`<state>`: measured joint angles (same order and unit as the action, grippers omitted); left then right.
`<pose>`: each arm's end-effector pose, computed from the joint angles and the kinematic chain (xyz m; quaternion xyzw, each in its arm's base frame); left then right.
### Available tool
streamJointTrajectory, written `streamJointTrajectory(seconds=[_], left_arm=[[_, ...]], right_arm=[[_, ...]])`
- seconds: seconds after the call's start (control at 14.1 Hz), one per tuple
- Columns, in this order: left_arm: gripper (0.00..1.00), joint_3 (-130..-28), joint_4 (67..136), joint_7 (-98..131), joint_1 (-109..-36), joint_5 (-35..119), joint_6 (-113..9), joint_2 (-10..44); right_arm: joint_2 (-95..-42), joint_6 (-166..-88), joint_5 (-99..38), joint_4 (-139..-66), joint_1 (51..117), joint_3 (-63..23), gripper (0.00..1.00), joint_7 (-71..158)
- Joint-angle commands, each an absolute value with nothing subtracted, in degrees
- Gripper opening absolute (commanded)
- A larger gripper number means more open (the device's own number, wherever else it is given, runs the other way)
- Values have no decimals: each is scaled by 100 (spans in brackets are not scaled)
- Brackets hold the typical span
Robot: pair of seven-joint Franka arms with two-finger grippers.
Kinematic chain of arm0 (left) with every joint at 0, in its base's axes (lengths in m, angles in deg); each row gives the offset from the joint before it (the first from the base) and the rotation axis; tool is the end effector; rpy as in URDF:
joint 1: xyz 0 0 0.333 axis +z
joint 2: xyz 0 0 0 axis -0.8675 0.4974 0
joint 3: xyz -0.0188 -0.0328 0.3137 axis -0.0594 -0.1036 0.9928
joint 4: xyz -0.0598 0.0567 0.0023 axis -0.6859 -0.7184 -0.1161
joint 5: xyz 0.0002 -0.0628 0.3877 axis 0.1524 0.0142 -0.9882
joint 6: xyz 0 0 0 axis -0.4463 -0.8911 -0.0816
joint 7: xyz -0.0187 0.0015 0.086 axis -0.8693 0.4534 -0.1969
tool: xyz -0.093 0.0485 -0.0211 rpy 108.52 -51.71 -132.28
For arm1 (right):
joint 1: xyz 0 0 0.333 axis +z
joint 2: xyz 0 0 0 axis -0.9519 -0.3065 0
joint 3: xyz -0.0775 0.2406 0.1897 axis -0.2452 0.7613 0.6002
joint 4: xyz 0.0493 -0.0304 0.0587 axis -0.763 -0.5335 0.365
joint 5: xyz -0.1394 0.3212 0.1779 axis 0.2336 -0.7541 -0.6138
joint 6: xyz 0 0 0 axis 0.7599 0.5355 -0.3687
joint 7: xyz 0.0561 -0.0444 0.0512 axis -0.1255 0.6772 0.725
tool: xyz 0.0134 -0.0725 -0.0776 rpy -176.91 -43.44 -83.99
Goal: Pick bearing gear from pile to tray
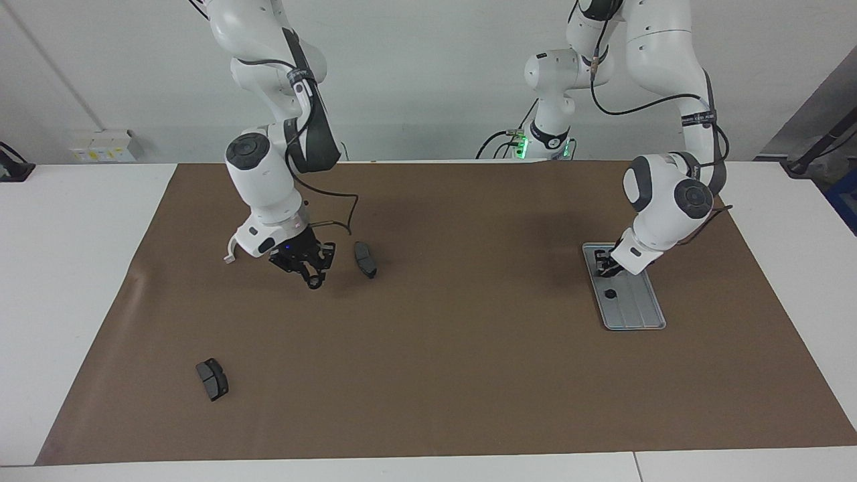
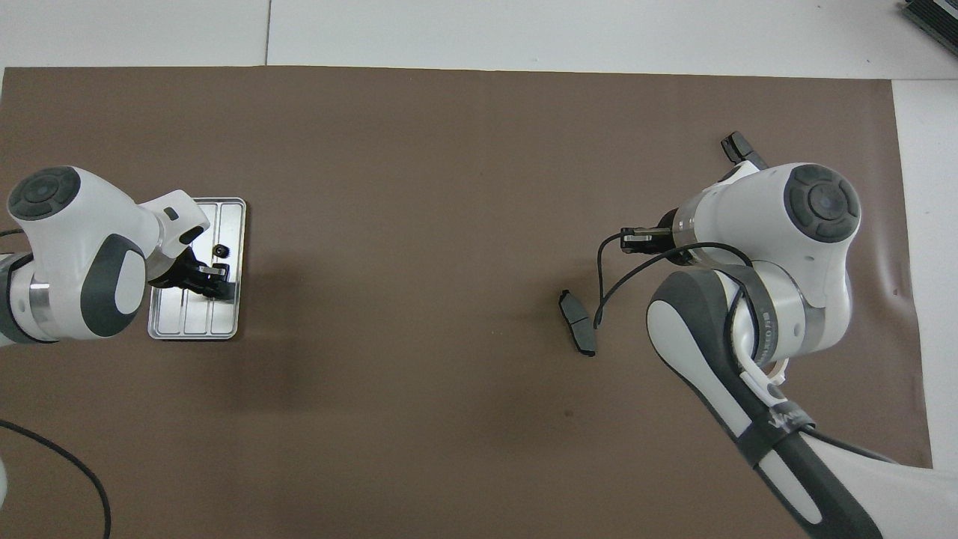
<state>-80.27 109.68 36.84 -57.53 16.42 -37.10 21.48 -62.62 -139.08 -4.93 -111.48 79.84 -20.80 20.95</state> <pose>0.5721 -0.0125 0.3055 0.9956 -0.0569 -0.0739 0.0065 0.5850 0.1466 0.4023 -0.9965 0.0333 -0.0484 0.0601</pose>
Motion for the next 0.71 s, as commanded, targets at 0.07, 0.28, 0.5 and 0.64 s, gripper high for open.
streamJointTrajectory(seconds=[0.07,0.28,0.5,0.64], left_arm=[[84,-8056,11125,3776,-5701,1648,-3812,1821],[100,-8056,11003,3750,-5744,1648,-3759,1724],[100,-8082,10635,3601,-5815,1718,-3558,1767],[100,-8109,10362,3460,-5815,1885,-3356,1811]], right_arm=[[-6734,-13834,-498,-10368,7997,-1355,0,464],[-7383,-13921,263,-9692,8085,-670,0,-1319],[-8104,-14053,1362,-9269,8164,-1,0,-2938],[-8649,-14158,2354,-8996,8234,272,0,-3808]])
